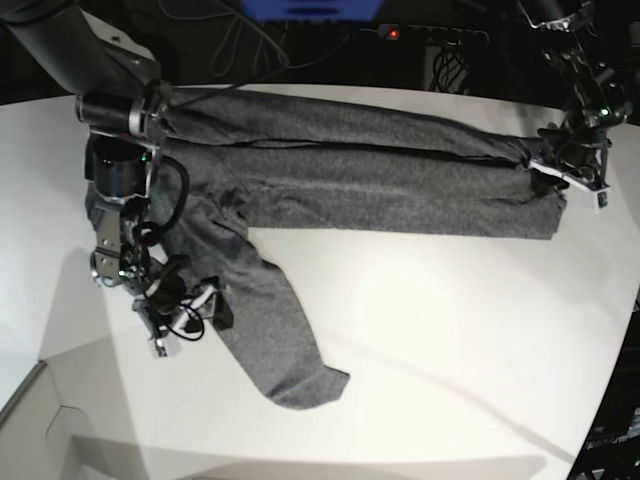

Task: Layout the t-shirt on the table in an organized manner, then fold the t-shirt properly
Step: 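Move the right gripper to the hanging sleeve and grasp it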

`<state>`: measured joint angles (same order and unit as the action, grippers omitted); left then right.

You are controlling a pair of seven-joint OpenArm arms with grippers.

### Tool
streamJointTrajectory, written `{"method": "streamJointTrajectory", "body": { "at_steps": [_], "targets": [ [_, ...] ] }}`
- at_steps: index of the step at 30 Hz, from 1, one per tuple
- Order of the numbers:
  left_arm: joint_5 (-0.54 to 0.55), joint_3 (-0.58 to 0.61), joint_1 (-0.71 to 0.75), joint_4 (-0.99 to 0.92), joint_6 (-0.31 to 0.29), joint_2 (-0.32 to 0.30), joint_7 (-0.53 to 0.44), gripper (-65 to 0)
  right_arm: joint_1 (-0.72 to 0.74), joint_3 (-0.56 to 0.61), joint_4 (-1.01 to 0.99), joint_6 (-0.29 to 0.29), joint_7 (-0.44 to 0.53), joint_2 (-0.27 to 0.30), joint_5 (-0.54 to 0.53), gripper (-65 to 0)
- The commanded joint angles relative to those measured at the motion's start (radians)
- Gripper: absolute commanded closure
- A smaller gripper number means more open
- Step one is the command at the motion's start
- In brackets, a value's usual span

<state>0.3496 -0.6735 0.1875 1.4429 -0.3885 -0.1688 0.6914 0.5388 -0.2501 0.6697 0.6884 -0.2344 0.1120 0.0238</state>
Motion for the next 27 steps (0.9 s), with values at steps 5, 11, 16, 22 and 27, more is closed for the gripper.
{"method": "streamJointTrajectory", "body": {
  "at_steps": [5, 11, 16, 22, 27],
  "targets": [
    [0.006, -0.002, 0.0, 0.012, -0.002, 0.007, 0.004, -22.5, 0.033, 0.002, -0.075, -0.051, 0.088, 0.008, -0.017, -39.1],
    [0.006, -0.05, -0.004, 0.012, -0.002, 0.042, 0.004, -22.5, -0.012, 0.076, -0.078, -0.051, 0.099, 0.005, -0.015, -31.0],
    [0.006, -0.058, -0.004, 0.012, -0.002, 0.044, 0.004, -22.5, -0.029, 0.163, -0.078, -0.059, 0.099, 0.002, -0.017, -10.5],
    [0.006, -0.058, -0.004, 0.012, -0.002, 0.044, 0.004, -22.5, -0.026, 0.166, -0.074, -0.059, 0.094, 0.002, -0.017, 0.0],
    [0.006, -0.058, -0.004, 0.012, -0.002, 0.045, 0.004, -22.5, -0.062, 0.163, 0.111, -0.055, 0.082, 0.002, -0.02, 0.0]
  ]
}}
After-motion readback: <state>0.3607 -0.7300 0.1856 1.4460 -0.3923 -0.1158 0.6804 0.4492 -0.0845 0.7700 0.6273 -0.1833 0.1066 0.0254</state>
